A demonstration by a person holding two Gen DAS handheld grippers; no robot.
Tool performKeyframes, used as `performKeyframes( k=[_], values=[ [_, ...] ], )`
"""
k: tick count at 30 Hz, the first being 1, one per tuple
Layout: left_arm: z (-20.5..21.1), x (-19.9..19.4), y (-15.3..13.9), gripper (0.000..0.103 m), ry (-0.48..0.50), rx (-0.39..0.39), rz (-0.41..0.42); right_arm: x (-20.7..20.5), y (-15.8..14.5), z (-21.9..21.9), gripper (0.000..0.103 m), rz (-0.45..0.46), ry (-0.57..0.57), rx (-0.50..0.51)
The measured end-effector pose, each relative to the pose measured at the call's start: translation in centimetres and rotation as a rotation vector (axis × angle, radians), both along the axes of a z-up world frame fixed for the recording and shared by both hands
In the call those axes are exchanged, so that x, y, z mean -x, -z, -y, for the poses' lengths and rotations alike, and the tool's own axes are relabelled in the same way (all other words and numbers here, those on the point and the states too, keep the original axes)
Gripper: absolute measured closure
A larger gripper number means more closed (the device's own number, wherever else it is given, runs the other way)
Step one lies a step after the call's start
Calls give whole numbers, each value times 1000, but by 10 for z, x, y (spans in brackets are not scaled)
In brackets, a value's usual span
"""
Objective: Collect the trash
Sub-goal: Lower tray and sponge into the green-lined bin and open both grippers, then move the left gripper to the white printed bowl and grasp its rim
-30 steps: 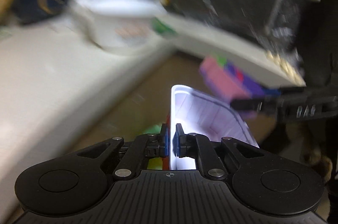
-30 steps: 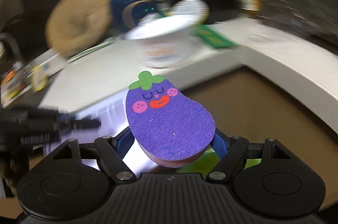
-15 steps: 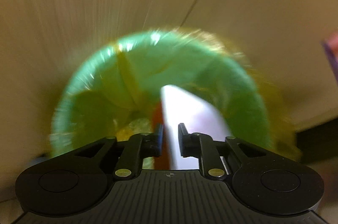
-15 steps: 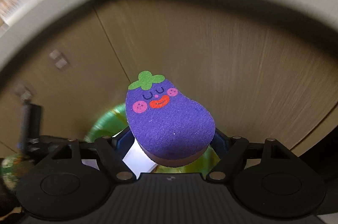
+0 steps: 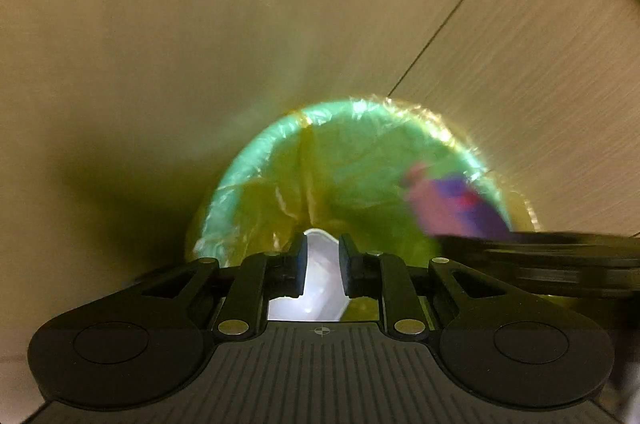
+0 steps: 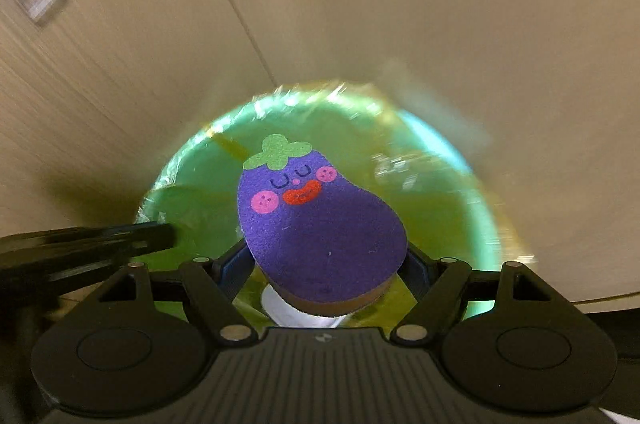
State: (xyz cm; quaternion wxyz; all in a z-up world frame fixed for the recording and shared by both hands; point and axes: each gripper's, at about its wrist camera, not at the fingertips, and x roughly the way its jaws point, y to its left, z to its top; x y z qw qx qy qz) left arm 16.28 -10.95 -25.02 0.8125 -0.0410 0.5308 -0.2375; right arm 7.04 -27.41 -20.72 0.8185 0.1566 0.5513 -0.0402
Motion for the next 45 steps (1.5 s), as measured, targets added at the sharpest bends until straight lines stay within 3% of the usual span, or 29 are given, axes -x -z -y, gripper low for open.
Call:
performKeyframes(
  k=[4,7,11,18,22,28,35,38,42,45],
  values=[
    [-13,7,-7,83,-23,5,-20,-17,44,-10,24,-104,47,-54],
    [-26,8,-9,83,-38,10,-42,-13,54,-7,24,-126,107,-123],
    [-36,11,-2,83,-61,-4,-64,-1,42,-2,21,-77,142,-157],
    [-37,28,-22,83,-36,-20,-13,14,14,-12,20,-33,116,-42],
    [-31,45,-51,83,0,-18,76,23,-22,-33,20,47,25,47],
    [-33,68,-101,83,25,-12,206,37,-99,-63,19,220,-103,198],
    [-48,75,-189,85,8,34,363,42,-195,-87,17,393,-170,231],
    [-65,70,-236,85,-34,45,429,37,-238,-90,17,469,-194,173],
    [-87,63,-290,85,-100,28,513,17,-292,-103,17,568,-229,176],
    [-103,50,-315,85,-167,-15,548,-6,-318,-114,17,631,-242,191]
  ],
)
